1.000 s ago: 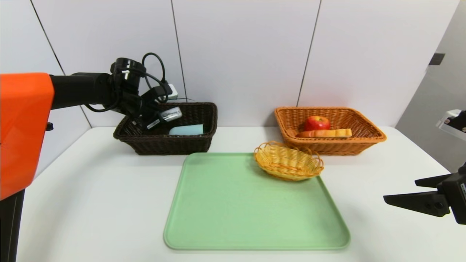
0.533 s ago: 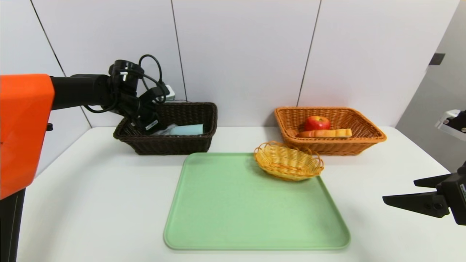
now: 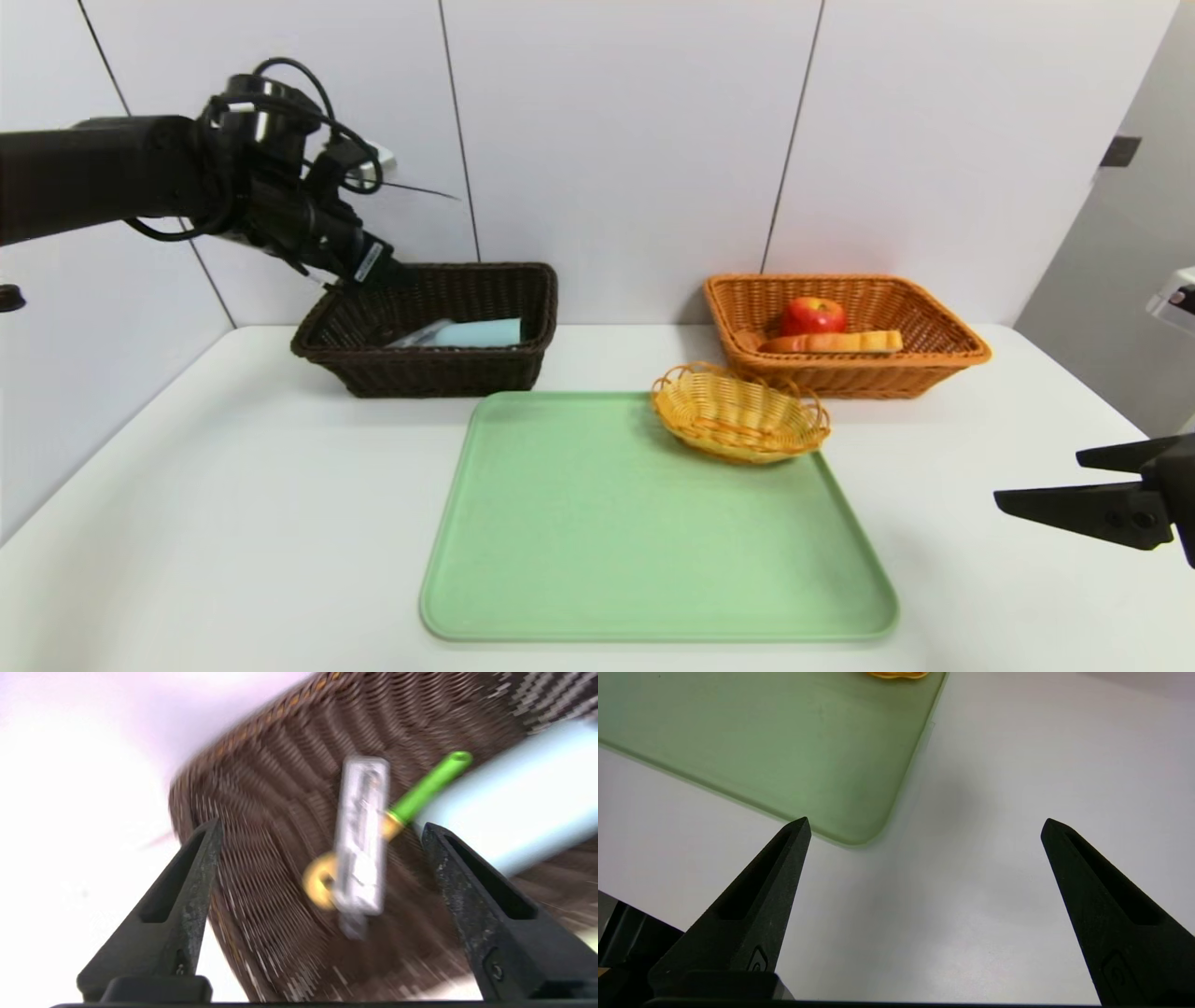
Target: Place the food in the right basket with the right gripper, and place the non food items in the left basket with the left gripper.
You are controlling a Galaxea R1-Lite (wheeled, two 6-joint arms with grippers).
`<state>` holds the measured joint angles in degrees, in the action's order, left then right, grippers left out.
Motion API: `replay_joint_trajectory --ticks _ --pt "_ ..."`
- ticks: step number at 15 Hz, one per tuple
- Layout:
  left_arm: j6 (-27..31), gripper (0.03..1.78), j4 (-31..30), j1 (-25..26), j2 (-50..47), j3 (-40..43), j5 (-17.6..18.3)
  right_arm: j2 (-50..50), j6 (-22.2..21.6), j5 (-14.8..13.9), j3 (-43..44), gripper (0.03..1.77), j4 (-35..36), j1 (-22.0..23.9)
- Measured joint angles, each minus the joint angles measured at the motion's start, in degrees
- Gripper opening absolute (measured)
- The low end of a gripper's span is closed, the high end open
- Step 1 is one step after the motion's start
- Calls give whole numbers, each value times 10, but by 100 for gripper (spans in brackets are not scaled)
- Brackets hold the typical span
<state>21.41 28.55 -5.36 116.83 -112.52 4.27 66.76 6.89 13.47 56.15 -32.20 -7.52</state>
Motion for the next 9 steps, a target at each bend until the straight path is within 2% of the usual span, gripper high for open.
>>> replay_joint_trajectory --ticks 5,7,9 --pt "-183 161 180 -13 -142 31 -10 -44 -17 -31 2 170 0 4" --pt "-222 163 219 -14 -214 93 -26 -71 -17 -40 -1 170 0 4" --pt "-237 164 228 -15 -294 183 -43 -99 -17 -42 -13 170 0 8"
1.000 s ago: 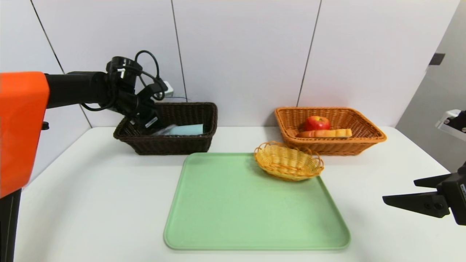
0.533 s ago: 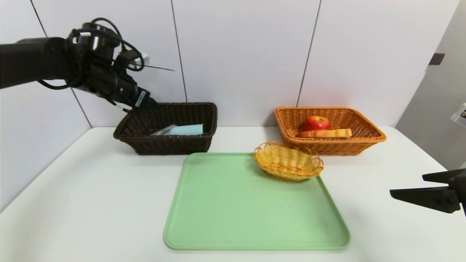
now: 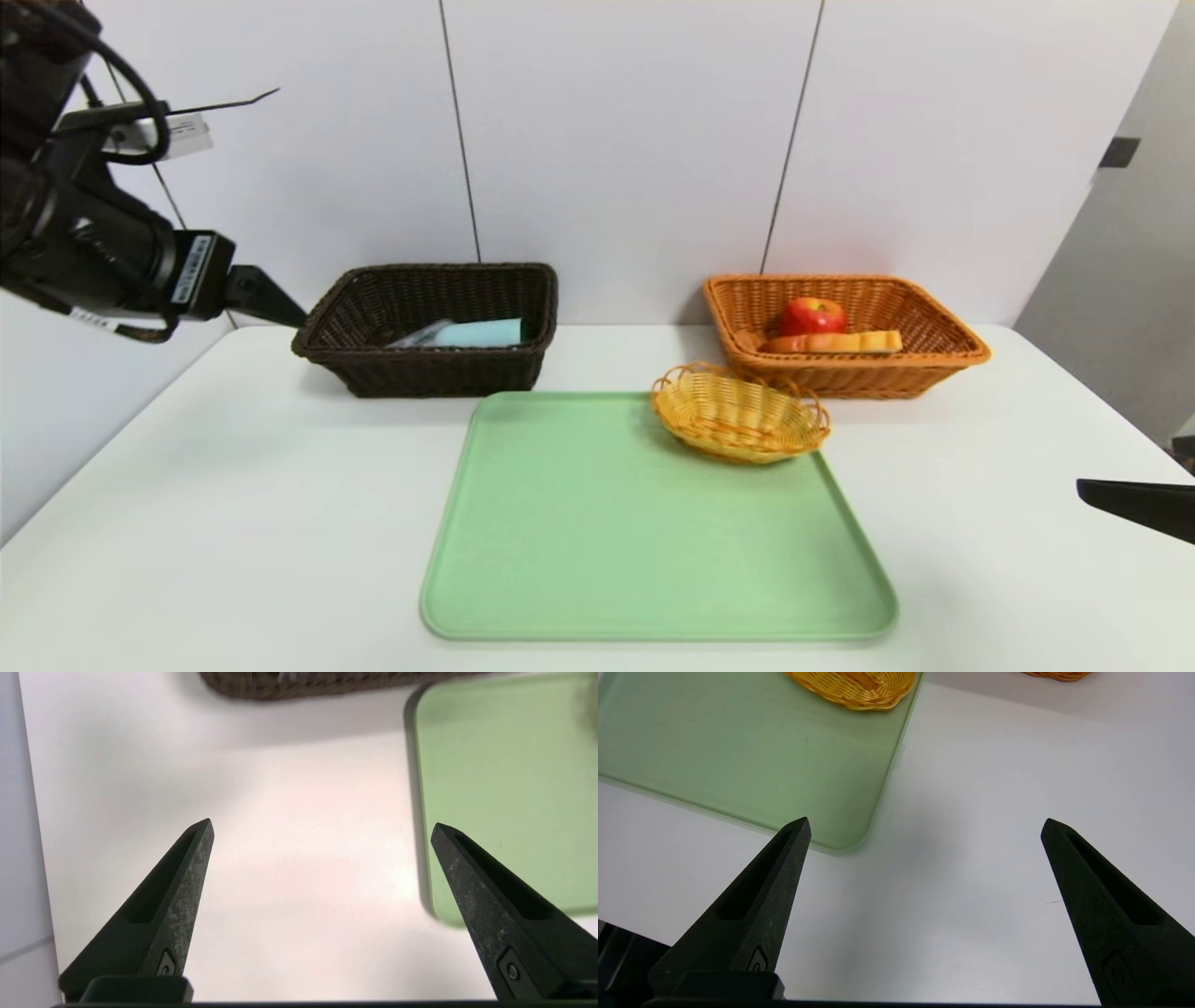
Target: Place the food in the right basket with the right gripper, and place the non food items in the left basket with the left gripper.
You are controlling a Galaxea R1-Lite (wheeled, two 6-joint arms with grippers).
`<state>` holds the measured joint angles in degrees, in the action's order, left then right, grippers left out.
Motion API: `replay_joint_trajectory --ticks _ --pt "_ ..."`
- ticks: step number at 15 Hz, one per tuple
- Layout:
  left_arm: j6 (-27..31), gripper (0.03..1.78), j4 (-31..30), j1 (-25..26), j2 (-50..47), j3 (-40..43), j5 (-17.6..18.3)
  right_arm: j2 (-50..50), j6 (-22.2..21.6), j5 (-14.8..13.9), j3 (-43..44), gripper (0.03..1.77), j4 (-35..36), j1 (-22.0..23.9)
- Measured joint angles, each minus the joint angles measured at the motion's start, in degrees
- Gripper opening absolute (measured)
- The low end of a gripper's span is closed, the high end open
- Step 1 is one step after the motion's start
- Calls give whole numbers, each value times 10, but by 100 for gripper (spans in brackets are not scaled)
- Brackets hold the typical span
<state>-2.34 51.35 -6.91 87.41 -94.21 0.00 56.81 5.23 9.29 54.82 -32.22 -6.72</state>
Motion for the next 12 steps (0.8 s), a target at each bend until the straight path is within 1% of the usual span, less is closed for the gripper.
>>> replay_joint_trajectory --ticks 2,3,5,6,7,12 --pt "-7 166 0 0 -90 101 -10 -32 1 -3 -16 170 -1 6" --pt "-8 167 -7 0 -136 152 -13 -47 2 -9 -24 170 -1 8" --pt "-7 167 -25 0 -217 231 -27 -80 2 -36 -43 170 0 11" --pt "-7 167 -30 0 -253 261 -36 -97 2 -47 -52 170 0 15" --pt "-7 167 -34 0 -290 287 -43 -117 2 -51 -61 170 0 21" --pt "-4 169 -38 0 -424 381 -48 -208 3 -49 -100 170 -2 58"
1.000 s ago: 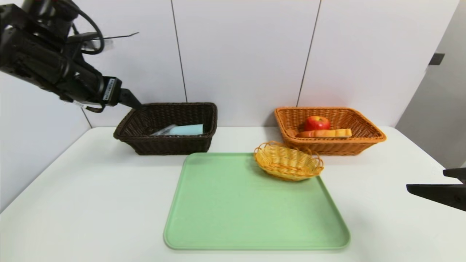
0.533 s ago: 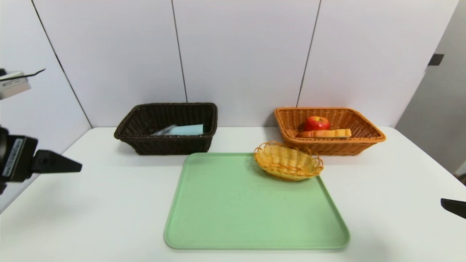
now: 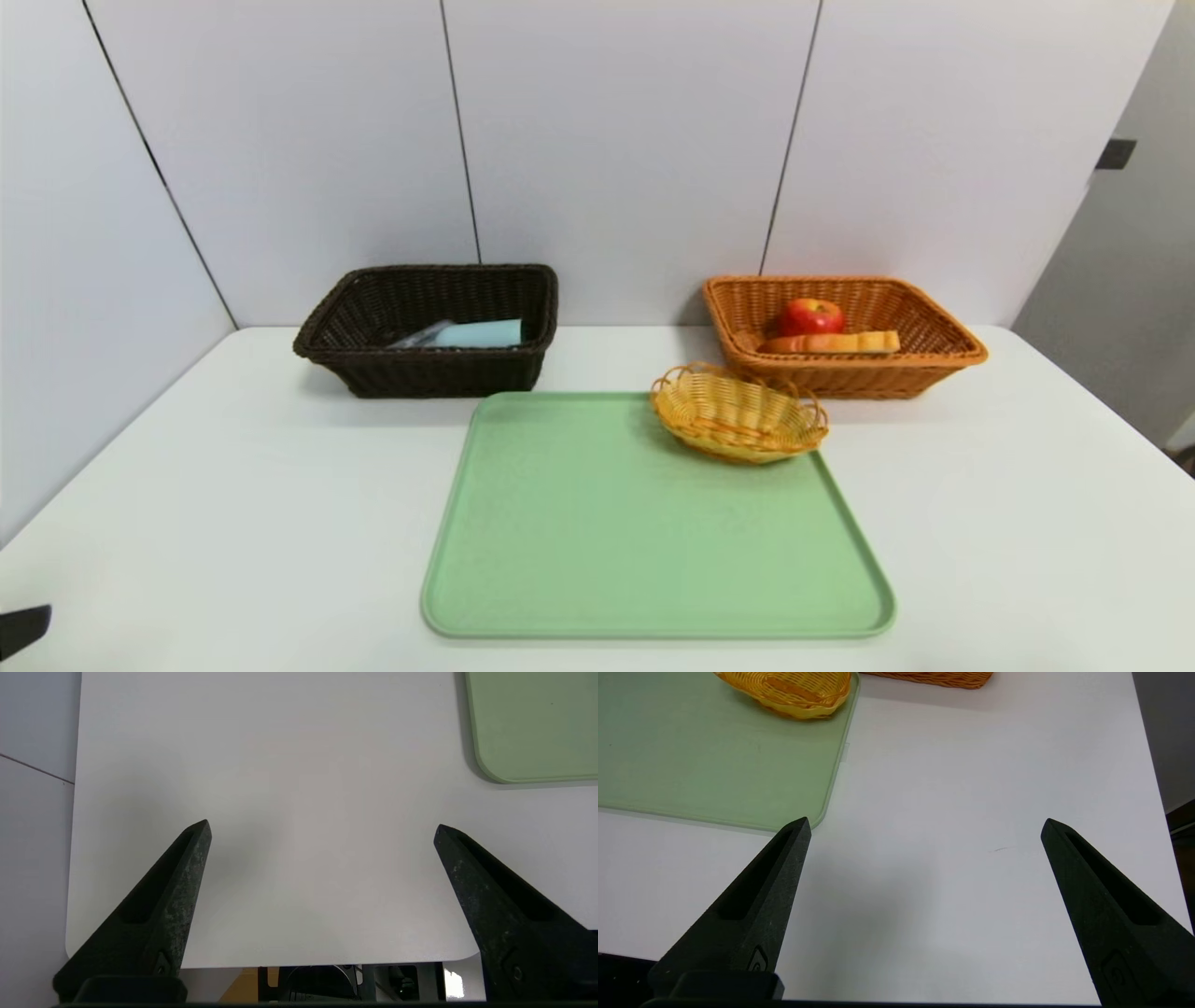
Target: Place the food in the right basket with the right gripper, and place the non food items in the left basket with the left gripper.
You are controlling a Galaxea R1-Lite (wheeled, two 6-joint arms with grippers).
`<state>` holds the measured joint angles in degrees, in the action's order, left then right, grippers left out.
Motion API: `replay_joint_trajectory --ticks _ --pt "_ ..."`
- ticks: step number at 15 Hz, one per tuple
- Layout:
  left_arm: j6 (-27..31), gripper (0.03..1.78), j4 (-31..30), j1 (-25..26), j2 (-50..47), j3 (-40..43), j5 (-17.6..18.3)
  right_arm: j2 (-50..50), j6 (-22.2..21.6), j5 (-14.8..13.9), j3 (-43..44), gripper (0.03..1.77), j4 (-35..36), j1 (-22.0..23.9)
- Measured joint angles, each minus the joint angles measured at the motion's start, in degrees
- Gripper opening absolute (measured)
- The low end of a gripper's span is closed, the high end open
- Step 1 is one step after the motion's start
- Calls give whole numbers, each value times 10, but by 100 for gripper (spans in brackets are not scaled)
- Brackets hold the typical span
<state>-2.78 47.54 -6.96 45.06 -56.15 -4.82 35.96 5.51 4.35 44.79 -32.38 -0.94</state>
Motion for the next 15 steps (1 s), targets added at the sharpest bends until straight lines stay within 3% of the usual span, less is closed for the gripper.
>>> replay_joint_trajectory --ticks 6,15 --pt "10 169 4 3 -150 124 1 -114 0 7 -83 170 1 36" --pt "20 169 2 45 -295 253 7 -203 5 12 -153 170 2 40"
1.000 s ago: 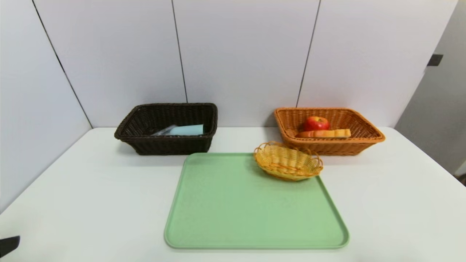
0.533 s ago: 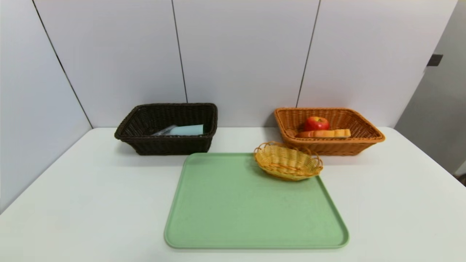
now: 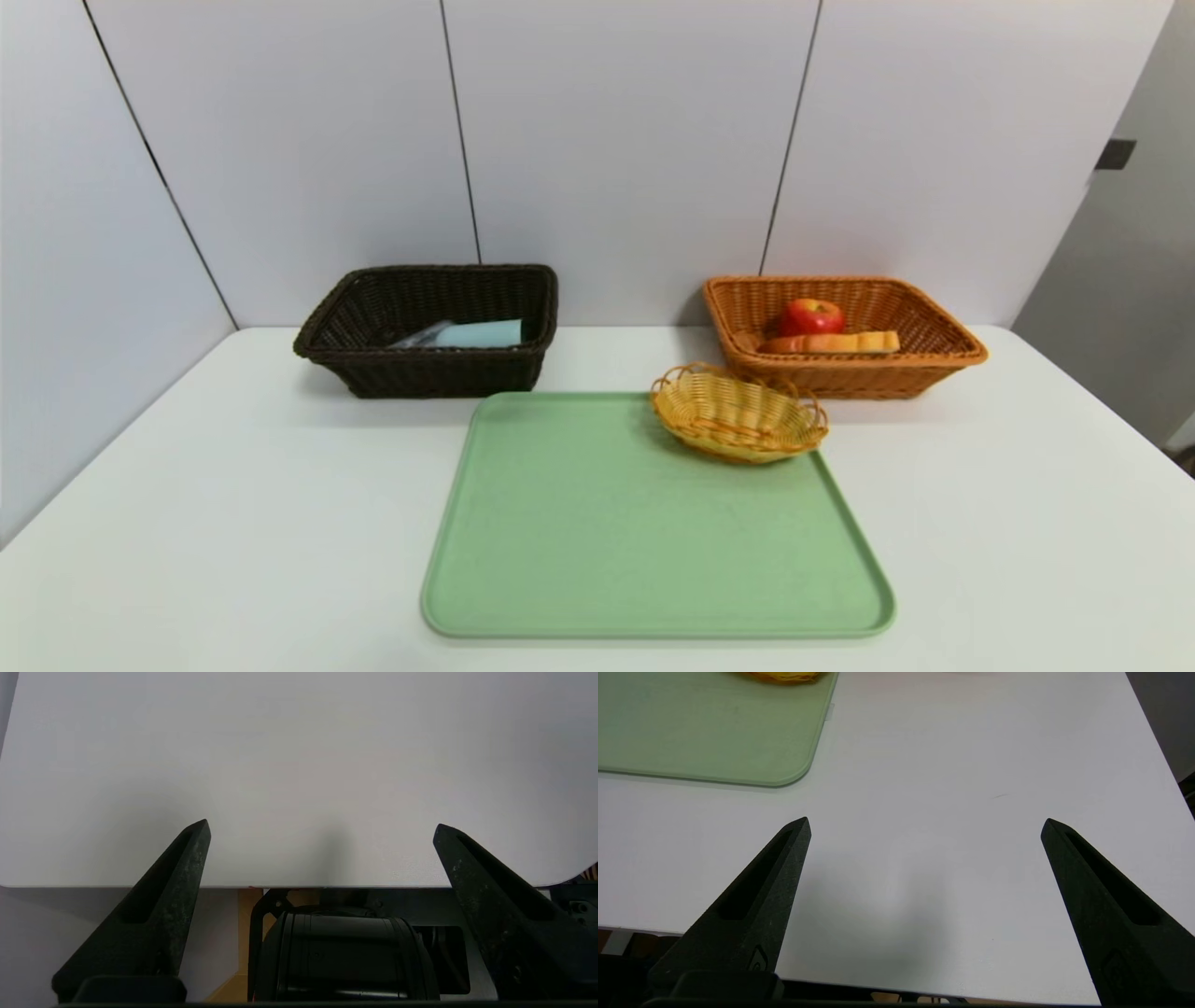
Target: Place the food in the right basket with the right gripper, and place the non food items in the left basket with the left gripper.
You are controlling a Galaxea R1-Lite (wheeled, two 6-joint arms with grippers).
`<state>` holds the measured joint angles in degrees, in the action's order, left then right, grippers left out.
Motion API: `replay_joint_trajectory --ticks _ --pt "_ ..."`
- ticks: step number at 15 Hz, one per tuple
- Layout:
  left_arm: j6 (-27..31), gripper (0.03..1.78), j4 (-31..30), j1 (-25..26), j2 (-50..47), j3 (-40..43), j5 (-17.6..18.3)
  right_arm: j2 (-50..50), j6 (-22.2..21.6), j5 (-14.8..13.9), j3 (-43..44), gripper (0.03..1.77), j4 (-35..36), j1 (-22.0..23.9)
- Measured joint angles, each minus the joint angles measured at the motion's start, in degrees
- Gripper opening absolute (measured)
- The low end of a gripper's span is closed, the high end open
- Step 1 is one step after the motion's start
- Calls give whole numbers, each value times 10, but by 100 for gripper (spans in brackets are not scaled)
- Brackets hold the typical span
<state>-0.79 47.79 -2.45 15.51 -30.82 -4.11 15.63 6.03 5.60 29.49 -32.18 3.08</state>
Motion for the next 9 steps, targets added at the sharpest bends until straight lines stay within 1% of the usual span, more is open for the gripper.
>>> replay_joint_trajectory --ticks 2,3,4,5,9 --pt "14 169 2 14 -21 18 4 -3 12 26 6 170 -3 0" --pt "19 169 3 21 -32 24 12 -5 19 35 7 170 -5 -1" --pt "22 169 7 27 -40 30 22 -6 27 37 6 170 -5 -2" --pt "22 169 9 29 -45 34 25 -8 29 37 1 170 -5 -4" --pt "21 169 0 32 -61 60 25 -22 26 31 -30 170 -1 -9"
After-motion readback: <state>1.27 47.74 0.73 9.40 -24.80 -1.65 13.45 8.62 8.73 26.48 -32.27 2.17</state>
